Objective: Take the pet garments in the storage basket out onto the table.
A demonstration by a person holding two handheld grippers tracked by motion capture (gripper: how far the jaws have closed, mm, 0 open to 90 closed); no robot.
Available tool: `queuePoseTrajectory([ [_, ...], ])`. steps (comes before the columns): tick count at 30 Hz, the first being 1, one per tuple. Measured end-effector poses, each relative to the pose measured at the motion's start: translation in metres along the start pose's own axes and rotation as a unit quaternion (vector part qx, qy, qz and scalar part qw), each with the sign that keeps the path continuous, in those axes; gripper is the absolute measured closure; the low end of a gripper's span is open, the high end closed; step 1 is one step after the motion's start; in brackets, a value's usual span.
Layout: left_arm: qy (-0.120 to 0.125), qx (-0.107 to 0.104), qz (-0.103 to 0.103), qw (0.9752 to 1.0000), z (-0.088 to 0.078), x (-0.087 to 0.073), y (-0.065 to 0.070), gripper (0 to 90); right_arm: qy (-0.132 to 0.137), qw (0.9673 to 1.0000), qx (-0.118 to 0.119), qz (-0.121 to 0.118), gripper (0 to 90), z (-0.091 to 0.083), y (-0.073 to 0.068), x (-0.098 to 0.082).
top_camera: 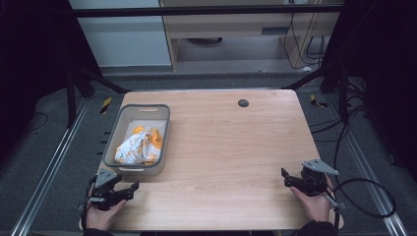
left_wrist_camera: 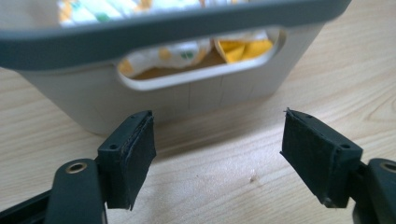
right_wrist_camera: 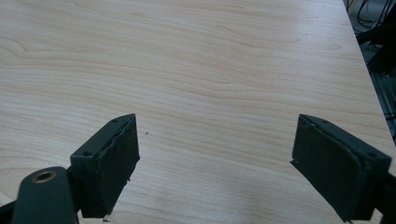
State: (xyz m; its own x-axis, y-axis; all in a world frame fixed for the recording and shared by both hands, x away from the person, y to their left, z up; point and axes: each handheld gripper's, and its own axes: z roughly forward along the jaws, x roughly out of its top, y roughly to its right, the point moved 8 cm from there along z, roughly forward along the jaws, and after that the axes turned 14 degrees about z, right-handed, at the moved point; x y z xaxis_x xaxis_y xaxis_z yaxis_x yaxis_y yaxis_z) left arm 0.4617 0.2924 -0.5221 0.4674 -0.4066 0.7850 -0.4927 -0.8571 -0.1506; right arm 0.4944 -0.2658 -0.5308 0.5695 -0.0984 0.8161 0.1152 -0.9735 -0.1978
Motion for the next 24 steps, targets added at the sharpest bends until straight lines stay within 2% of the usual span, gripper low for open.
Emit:
queuePoseTrajectory([
  [1,0.0,0.0,0.0,1.0,0.0,0.0,0.0,25.4,0.0,1.0,0.0,0.0,14.6,0.0,0.0,0.0],
  [4,0.022,0.011,-0.012,0.9996,-0.009,0.006,-0.001,25.7,0.0,0.9999,0.011,-0.002,14.2,-0.005,-0.005,-0.002],
  [8,0.03,0.015,-0.02,0.9992,-0.013,0.009,-0.002,26.1,-0.001,0.9997,0.023,0.001,14.0,-0.008,-0.008,-0.004],
  [17,0.046,0.016,-0.016,0.9987,-0.022,0.02,0.001,25.9,-0.012,0.9994,0.031,-0.004,13.4,-0.006,-0.016,-0.007],
  [21,0.055,0.014,-0.018,0.9982,-0.026,0.024,0.002,26.0,-0.007,0.9995,0.029,-0.008,12.9,-0.006,-0.014,-0.006],
  [24,0.062,0.016,-0.011,0.9979,-0.03,0.029,0.002,26.0,-0.009,0.9995,0.029,-0.003,12.6,-0.006,-0.014,-0.007],
])
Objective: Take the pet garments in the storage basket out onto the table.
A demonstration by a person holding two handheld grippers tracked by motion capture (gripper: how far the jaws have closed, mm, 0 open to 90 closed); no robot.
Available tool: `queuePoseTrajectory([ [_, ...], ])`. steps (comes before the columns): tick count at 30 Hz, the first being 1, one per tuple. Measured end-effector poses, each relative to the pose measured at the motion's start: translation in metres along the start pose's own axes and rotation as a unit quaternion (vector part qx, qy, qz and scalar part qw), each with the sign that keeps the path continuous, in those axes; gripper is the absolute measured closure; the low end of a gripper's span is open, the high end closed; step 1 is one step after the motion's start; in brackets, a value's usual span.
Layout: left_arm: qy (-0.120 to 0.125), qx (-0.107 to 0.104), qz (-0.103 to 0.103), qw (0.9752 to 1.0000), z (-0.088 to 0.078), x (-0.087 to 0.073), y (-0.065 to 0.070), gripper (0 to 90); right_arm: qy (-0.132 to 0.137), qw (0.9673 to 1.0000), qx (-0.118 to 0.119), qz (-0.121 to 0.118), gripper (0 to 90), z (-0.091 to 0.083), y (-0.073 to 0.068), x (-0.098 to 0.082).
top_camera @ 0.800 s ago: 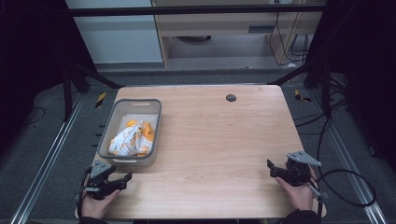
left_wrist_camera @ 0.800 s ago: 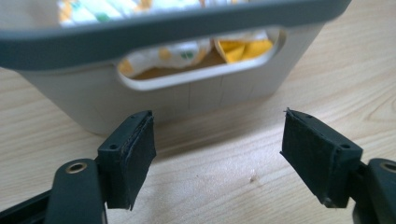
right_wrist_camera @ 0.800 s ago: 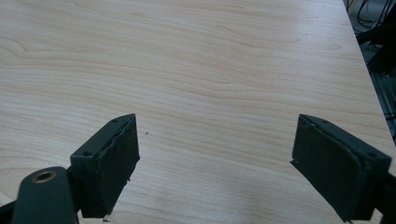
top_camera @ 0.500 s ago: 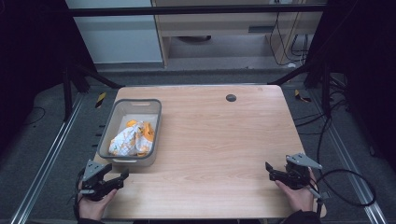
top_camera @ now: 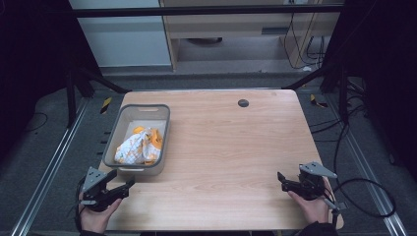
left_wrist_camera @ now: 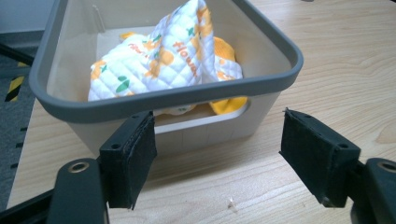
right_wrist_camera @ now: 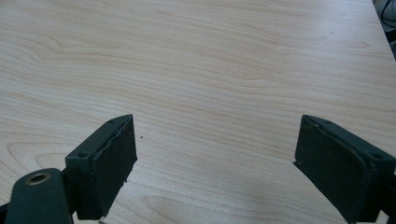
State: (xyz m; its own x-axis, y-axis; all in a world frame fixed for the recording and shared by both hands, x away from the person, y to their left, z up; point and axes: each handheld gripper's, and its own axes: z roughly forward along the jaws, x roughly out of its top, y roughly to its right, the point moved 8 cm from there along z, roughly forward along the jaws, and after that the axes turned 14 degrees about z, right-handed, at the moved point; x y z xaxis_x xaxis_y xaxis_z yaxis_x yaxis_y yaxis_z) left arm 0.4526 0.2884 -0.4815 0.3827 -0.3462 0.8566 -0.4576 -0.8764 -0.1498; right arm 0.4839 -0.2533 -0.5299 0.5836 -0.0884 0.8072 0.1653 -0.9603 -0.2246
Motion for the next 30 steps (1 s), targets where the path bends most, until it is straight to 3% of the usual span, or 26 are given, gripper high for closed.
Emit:
queuePoseTrajectory([
  [17,0.021,-0.009,0.006,0.9997,-0.005,0.026,-0.004,25.2,0.009,1.0,-0.001,-0.002,11.5,-0.001,-0.001,0.003],
  [30,0.042,-0.009,0.014,0.999,-0.006,0.057,-0.009,24.6,0.011,0.9999,-0.005,-0.002,10.6,-0.001,-0.001,0.004],
])
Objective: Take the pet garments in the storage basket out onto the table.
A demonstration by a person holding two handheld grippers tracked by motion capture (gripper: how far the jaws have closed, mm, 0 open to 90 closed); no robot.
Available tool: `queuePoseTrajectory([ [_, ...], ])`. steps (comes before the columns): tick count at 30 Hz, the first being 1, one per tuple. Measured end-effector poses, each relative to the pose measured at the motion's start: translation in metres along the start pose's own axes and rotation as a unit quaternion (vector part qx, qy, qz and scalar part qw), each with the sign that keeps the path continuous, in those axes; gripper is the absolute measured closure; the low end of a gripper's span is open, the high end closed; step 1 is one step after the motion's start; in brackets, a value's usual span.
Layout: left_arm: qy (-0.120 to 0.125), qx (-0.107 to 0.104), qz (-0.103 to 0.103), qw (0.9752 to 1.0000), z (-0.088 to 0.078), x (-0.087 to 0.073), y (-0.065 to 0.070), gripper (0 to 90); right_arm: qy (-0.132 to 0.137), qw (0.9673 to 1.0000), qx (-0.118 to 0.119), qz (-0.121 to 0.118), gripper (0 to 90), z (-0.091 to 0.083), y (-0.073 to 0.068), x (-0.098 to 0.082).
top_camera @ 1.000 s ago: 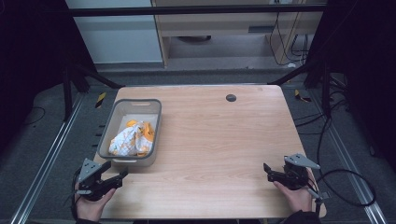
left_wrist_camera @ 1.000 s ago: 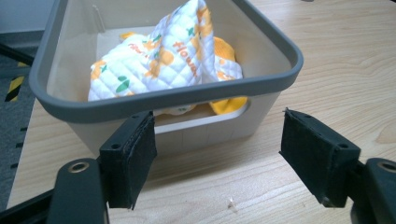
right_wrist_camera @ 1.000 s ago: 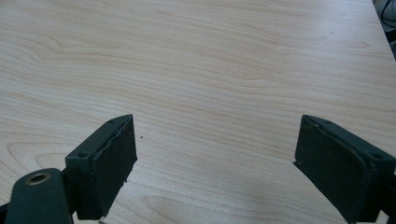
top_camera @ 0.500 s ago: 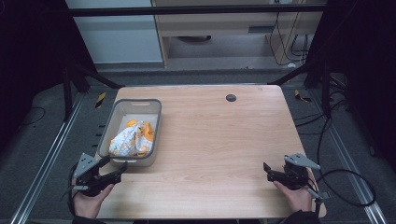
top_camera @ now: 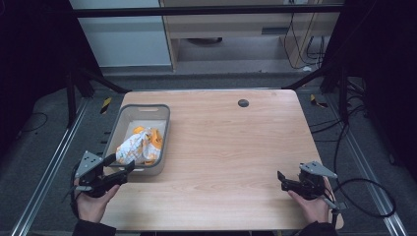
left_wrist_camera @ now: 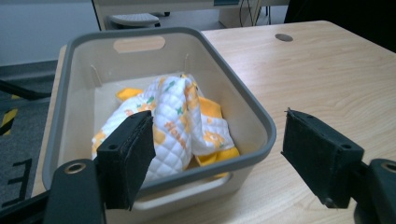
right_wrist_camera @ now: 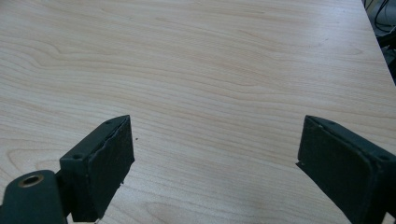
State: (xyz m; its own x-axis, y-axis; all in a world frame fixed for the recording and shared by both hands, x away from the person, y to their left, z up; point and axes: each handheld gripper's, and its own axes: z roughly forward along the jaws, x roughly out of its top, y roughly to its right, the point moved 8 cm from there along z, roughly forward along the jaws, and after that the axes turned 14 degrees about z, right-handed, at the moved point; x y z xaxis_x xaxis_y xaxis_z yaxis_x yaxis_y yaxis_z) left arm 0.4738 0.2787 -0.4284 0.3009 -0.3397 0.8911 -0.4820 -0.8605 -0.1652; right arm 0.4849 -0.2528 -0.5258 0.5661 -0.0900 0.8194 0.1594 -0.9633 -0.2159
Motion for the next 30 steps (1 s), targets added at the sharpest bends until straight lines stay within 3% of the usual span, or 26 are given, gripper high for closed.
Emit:
queuePoseTrajectory([
  [11,-0.002,0.001,-0.005,1.0,0.009,0.013,-0.01,24.3,-0.002,1.0,0.002,0.0,10.0,0.0,-0.001,0.0],
  [30,-0.044,-0.003,0.014,0.9989,0.032,0.035,-0.02,23.0,-0.004,1.0,0.004,-0.002,9.7,0.001,0.0,0.0],
])
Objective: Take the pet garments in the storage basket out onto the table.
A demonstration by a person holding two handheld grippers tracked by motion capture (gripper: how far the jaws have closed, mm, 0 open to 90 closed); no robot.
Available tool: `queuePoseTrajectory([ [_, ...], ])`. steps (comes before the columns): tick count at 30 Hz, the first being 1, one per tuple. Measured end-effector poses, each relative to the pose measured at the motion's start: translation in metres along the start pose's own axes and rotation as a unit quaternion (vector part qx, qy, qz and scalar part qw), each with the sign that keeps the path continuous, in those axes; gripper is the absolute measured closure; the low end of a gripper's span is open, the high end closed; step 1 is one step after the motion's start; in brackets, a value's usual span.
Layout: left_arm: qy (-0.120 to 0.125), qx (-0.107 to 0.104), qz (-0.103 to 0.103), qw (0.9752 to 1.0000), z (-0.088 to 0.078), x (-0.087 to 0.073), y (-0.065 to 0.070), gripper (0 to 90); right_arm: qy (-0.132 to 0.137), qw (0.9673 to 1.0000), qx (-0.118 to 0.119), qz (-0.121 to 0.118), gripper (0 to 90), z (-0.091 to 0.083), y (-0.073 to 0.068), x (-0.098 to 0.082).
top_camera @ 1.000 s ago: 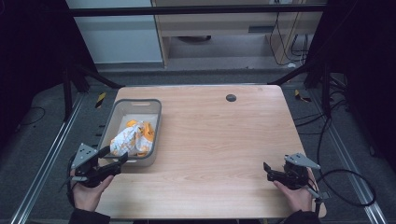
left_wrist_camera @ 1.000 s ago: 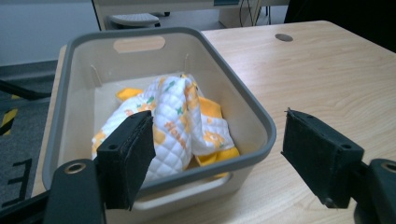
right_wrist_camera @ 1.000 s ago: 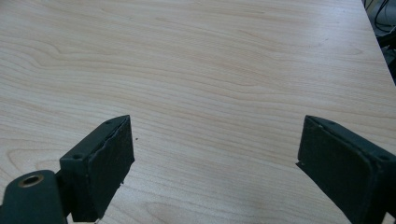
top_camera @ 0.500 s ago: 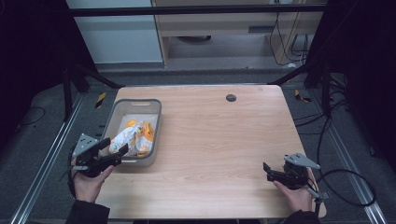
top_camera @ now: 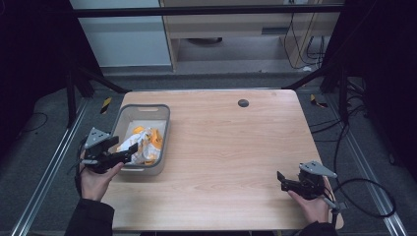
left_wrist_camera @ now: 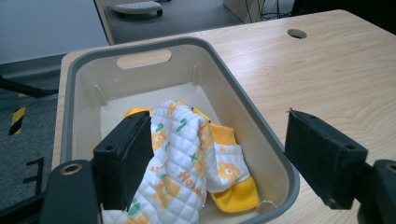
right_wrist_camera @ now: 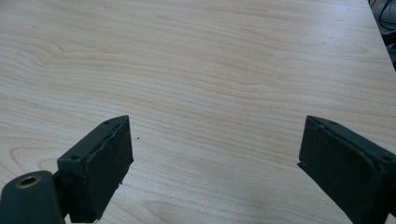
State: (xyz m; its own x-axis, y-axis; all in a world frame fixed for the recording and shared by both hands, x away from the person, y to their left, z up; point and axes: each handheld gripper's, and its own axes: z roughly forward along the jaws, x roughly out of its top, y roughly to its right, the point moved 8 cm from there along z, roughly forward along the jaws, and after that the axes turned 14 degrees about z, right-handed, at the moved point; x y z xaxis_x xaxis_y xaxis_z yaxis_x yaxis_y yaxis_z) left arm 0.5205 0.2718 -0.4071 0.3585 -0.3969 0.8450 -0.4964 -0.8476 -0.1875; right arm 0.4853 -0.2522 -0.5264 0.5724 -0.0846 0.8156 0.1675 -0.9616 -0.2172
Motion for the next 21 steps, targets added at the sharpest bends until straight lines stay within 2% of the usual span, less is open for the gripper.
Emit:
queuePoseTrajectory([
  [8,-0.032,-0.005,0.02,0.9993,0.011,0.006,-0.002,22.5,-0.001,1.0,-0.001,0.002,9.5,0.0,0.001,0.0],
  [21,-0.072,-0.009,0.034,0.9968,0.022,0.007,-0.008,22.0,-0.002,1.0,0.0,0.005,9.4,0.0,0.001,0.0],
])
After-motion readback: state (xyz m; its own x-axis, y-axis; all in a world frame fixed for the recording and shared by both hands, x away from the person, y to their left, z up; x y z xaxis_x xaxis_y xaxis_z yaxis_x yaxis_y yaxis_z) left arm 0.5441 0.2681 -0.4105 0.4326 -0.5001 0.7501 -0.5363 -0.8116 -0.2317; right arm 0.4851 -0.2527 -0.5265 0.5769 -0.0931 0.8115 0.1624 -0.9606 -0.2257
